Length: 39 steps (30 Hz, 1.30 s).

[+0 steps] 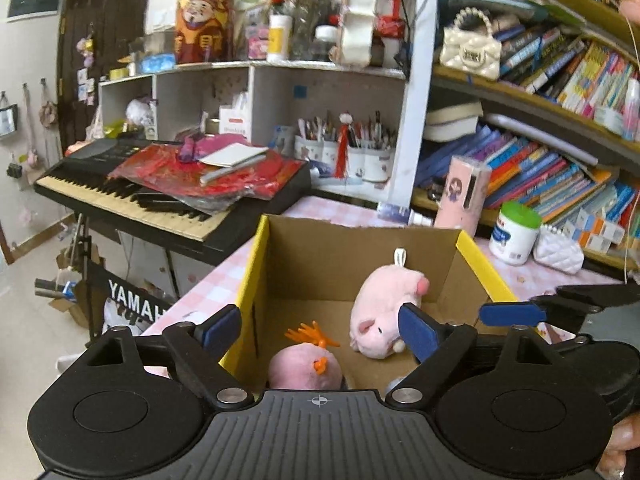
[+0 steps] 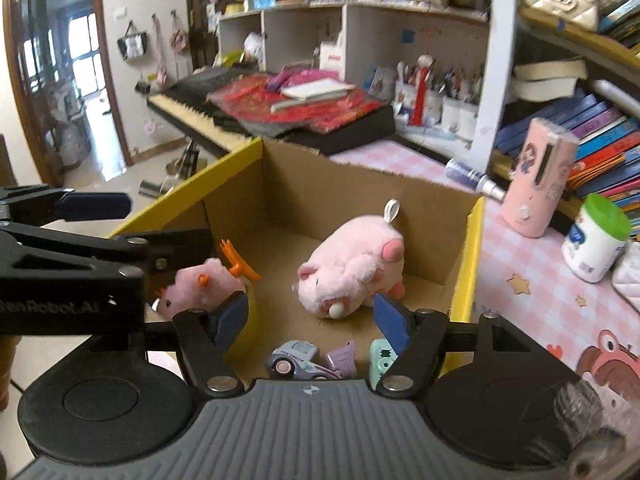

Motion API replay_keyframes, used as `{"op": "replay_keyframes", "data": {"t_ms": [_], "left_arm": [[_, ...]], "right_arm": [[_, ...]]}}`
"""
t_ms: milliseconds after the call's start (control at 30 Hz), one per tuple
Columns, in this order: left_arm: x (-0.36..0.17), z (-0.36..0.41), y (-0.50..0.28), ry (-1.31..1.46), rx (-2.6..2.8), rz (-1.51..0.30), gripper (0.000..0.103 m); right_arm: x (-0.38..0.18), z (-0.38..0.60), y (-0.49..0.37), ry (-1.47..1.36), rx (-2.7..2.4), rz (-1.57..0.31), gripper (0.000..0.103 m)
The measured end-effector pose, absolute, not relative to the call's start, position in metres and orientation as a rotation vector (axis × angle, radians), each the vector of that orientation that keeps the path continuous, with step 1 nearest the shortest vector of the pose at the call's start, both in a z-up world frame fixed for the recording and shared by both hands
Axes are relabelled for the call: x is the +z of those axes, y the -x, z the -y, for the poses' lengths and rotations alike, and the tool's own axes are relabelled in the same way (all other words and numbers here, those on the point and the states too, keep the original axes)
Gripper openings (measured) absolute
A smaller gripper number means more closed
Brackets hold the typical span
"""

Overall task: Organize objects
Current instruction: 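Lower the chick and truck into the yellow box and open both tools, then lift both open tools out of the box and move toward the white charger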

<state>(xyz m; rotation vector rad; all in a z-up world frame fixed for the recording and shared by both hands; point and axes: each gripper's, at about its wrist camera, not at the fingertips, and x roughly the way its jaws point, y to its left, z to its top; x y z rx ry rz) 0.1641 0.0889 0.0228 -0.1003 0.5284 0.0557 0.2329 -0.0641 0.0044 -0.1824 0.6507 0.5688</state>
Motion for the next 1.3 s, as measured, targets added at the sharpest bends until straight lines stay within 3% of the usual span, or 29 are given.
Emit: {"op": "replay_keyframes", "data": {"t_ms": [433, 1300], "left_arm": [[0.018, -0.110, -0.102, 0.160, 0.110, -0.528, 0.089], [-0.020, -0.135, 0.002, 0.150, 0.082, -0.727, 0.089]], "right_arm": [[0.022, 0.074, -0.157, 0.163, 0.401, -0.482, 0.076], [-0.023, 0.055, -0.041, 0.159, 0.261, -0.699, 0.083]]}}
